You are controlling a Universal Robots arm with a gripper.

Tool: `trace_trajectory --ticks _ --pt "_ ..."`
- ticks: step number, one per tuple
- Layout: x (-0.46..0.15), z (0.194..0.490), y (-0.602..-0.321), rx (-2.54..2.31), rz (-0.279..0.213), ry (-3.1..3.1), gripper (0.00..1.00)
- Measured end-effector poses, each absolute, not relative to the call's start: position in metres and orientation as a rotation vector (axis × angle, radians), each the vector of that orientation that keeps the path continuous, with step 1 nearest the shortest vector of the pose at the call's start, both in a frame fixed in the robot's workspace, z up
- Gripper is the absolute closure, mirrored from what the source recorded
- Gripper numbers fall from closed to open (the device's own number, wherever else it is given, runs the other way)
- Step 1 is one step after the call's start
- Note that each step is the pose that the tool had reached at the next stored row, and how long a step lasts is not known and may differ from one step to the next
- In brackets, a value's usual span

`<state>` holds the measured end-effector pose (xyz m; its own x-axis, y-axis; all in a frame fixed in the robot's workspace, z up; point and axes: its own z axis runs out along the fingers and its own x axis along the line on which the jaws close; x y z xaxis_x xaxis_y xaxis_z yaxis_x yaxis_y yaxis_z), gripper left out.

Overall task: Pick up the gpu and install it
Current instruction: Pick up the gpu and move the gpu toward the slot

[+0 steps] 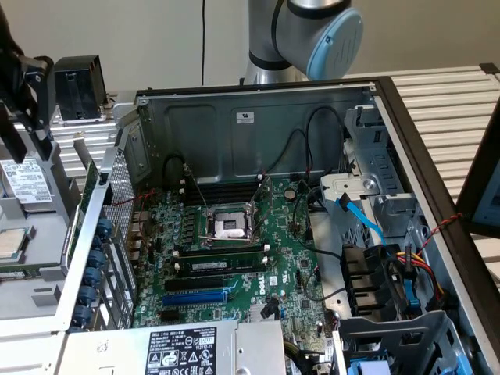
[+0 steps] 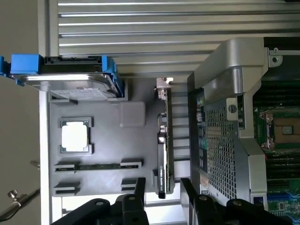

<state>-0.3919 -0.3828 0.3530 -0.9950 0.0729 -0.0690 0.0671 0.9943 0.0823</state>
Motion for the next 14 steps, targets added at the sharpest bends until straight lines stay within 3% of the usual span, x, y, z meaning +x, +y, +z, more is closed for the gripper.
trace_trajectory --ticks 14 --pt "-0.393 0.336 -0.396 0.117 0.189 3.048 0.58"
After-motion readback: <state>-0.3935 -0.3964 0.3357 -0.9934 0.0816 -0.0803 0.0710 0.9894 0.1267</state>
